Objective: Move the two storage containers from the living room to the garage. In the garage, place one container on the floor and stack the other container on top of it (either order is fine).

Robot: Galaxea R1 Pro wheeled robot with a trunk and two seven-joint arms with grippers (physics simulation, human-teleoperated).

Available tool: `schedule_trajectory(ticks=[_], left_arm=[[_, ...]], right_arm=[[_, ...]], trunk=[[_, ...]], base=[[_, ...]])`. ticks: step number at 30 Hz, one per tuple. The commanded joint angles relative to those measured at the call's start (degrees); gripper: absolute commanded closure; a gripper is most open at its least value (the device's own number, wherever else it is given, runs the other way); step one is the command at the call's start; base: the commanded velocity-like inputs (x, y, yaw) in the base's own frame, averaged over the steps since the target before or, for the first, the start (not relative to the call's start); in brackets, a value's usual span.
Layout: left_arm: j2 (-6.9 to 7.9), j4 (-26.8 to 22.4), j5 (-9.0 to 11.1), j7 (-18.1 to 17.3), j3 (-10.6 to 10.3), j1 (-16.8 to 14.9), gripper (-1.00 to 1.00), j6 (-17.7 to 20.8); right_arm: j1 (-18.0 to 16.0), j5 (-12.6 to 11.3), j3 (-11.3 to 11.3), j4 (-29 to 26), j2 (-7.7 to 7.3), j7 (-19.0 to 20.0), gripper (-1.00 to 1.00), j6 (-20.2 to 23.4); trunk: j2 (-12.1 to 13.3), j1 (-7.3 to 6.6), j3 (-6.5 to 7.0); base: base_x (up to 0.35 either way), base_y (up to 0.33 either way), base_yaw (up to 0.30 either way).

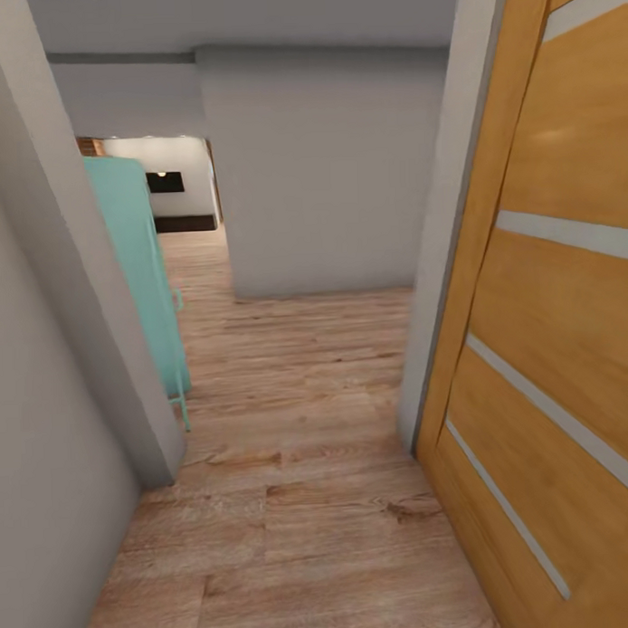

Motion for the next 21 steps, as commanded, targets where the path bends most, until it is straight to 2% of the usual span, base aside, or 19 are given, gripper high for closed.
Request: schedule_trajectory(ticks=[1,21], left_arm=[[0.0,0.0,0.5,-0.1,0.1,0.0,-1.0,0.1],[0.0,0.0,0.5,-0.1,0.1,0.0,-1.0,0.1]], right_arm=[[-0.1,-0.6,0.5,0.2,0.05,-0.1,-1.0,-0.3],[-0.1,-0.6,0.5,0.2,0.14,-0.1,-1.0,-0.3]], trunk=[[0.0,0.03,-0.05],[0.0,0.03,-0.05]], base=[[0.322,0.0,0.0],[0.322,0.0,0.0]])
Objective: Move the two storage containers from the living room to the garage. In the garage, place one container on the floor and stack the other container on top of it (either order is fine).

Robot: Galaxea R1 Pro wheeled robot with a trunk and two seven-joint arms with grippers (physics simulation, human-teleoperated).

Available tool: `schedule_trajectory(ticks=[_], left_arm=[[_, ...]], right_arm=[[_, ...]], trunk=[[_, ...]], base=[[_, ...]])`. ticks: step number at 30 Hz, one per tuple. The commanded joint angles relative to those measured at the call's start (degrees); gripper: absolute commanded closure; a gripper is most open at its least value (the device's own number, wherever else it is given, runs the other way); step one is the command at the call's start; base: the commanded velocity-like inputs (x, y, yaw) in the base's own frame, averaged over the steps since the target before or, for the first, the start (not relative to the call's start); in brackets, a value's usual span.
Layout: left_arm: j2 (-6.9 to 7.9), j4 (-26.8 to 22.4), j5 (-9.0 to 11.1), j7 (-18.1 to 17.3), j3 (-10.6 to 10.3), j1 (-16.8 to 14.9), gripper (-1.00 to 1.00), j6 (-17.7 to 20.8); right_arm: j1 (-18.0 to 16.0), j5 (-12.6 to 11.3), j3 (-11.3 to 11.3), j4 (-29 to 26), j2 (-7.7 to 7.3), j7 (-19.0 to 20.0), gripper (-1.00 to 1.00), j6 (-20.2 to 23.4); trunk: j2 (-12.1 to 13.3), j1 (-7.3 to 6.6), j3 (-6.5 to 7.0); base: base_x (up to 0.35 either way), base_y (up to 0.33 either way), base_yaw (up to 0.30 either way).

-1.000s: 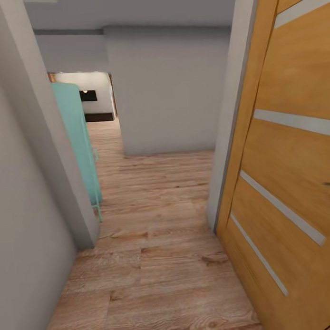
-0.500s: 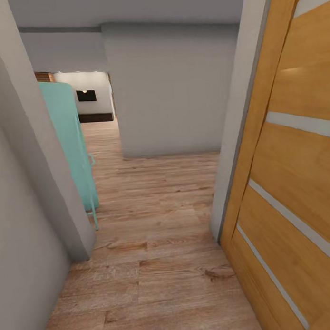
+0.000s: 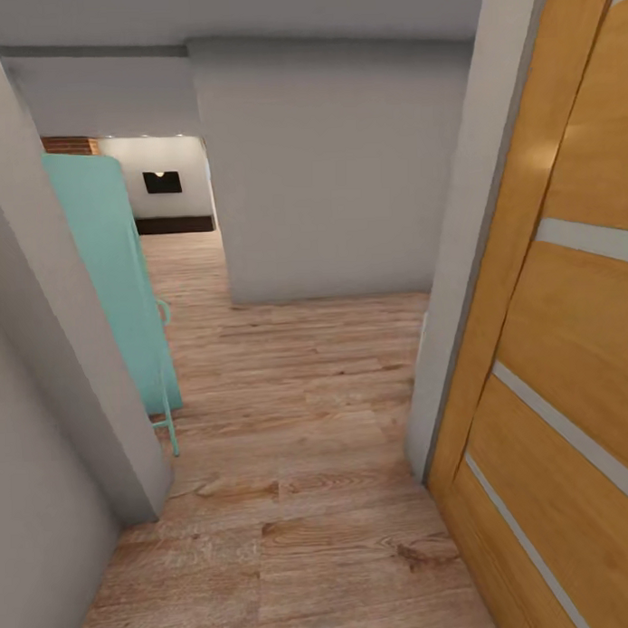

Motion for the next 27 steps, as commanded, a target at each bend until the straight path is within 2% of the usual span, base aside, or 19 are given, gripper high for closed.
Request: schedule_trajectory(ticks=[1,27], left_arm=[[0.0,0.0,0.5,-0.1,0.1,0.0,-1.0,0.1],[0.0,0.0,0.5,-0.1,0.1,0.0,-1.0,0.1]], right_arm=[[-0.1,-0.6,0.5,0.2,0.05,0.0,-1.0,-0.3],[-0.1,-0.6,0.5,0.2,-0.04,0.0,-1.0,-0.4]], trunk=[[0.0,0.03,-0.05],[0.0,0.03,-0.05]], base=[[0.322,0.0,0.0],[0.322,0.0,0.0]])
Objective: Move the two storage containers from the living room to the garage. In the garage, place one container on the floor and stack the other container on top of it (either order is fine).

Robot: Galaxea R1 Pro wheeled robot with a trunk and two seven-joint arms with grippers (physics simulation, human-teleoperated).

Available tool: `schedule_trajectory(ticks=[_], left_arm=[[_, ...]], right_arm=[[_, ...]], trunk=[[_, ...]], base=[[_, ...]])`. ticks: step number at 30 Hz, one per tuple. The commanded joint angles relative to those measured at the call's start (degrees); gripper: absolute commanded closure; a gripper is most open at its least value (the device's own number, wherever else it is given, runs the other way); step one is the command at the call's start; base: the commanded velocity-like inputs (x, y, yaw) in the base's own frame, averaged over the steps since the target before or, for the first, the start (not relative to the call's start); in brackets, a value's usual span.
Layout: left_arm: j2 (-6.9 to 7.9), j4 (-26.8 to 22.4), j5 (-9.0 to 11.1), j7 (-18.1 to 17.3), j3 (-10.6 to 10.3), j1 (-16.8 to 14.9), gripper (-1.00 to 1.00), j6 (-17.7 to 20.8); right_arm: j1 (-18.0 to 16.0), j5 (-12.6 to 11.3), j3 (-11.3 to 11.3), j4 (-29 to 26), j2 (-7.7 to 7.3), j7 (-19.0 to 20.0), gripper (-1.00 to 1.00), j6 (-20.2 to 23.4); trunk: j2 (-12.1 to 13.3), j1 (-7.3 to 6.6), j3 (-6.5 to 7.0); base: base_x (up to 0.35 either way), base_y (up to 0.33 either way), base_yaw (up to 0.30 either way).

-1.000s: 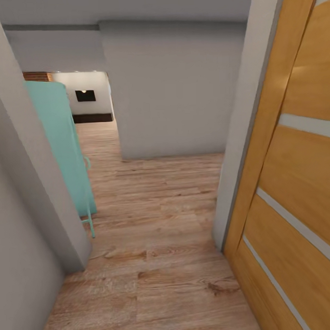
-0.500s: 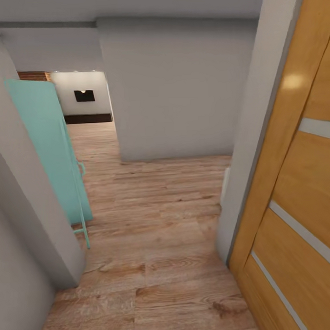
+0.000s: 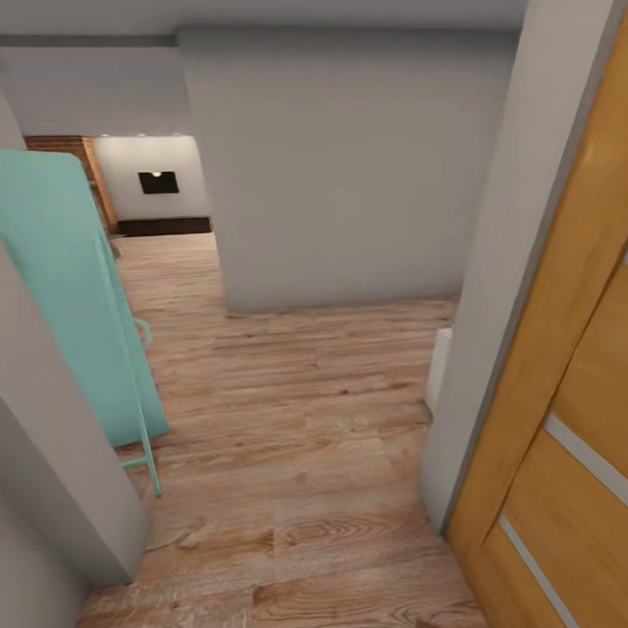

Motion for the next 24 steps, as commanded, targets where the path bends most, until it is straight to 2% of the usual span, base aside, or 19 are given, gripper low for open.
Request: schedule_trajectory(ticks=[1,24], left_arm=[[0.0,0.0,0.5,-0.1,0.1,0.0,-1.0,0.1],[0.0,0.0,0.5,-0.1,0.1,0.0,-1.0,0.1]], right_arm=[[-0.1,-0.6,0.5,0.2,0.05,0.0,-1.0,-0.3],[0.0,-0.7,0.5,0.2,-0.02,-0.1,-1.0,-0.2]], trunk=[[0.0,0.03,-0.05],[0.0,0.03,-0.05]], base=[[0.322,0.0,0.0],[0.322,0.0,0.0]])
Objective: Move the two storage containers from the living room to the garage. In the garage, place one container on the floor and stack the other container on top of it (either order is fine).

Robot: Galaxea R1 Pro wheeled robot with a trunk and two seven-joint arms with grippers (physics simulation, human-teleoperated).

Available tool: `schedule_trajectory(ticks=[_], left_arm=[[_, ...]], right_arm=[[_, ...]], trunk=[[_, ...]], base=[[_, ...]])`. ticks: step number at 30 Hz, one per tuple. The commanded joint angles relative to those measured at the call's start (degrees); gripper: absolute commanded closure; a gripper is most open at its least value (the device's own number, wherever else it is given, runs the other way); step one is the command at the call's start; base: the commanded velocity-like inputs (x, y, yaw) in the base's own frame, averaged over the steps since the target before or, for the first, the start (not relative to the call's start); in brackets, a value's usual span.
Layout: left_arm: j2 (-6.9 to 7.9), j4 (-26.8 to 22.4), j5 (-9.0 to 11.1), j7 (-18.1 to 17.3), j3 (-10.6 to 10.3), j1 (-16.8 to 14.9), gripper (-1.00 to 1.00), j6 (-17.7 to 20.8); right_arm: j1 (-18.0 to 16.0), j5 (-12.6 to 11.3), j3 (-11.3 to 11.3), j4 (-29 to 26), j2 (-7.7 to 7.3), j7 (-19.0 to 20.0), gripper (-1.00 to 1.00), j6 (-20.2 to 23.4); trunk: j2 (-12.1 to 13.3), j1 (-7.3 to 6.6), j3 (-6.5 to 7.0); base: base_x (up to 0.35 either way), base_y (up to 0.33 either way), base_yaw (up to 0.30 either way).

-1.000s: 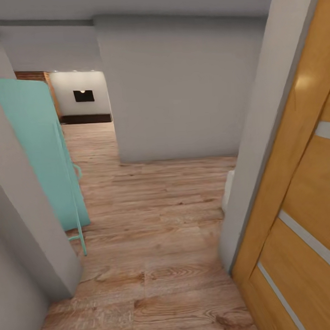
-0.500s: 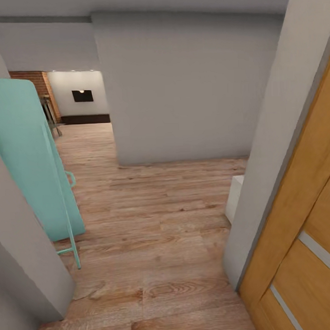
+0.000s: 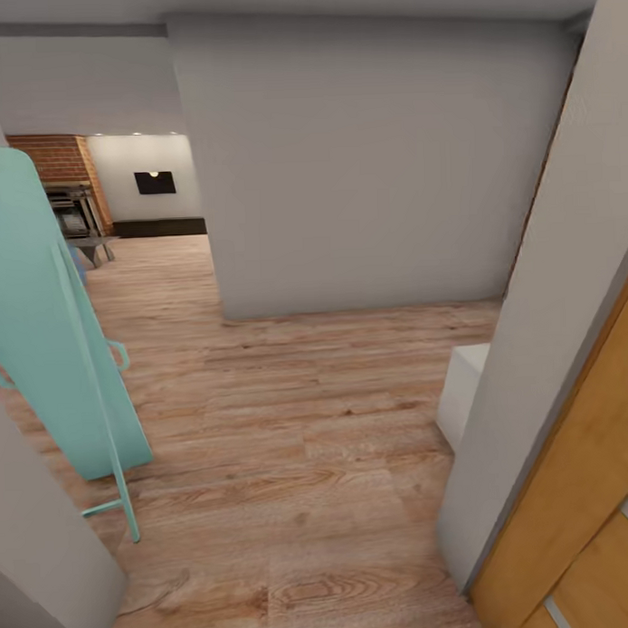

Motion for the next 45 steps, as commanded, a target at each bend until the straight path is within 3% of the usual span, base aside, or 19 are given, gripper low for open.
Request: schedule_trajectory(ticks=[1,20,32,45], left_arm=[[0.0,0.0,0.5,-0.1,0.1,0.0,-1.0,0.1],[0.0,0.0,0.5,-0.1,0.1,0.0,-1.0,0.1],[0.0,0.0,0.5,-0.1,0.1,0.0,-1.0,0.1],[0.0,0.0,0.5,-0.1,0.1,0.0,-1.0,0.1]], right_arm=[[-0.1,-0.6,0.5,0.2,0.04,0.0,-1.0,-0.3],[-0.1,-0.5,0.5,0.2,0.11,0.0,-1.0,-0.3],[-0.1,-0.5,0.5,0.2,0.11,0.0,-1.0,-0.3],[-0.1,-0.6,0.5,0.2,0.11,0.0,-1.0,-0.3]], trunk=[[0.0,0.03,-0.05],[0.0,0.03,-0.05],[0.0,0.03,-0.05],[0.0,0.03,-0.05]], base=[[0.322,0.0,0.0],[0.322,0.0,0.002],[0.322,0.0,0.151],[0.322,0.0,0.017]])
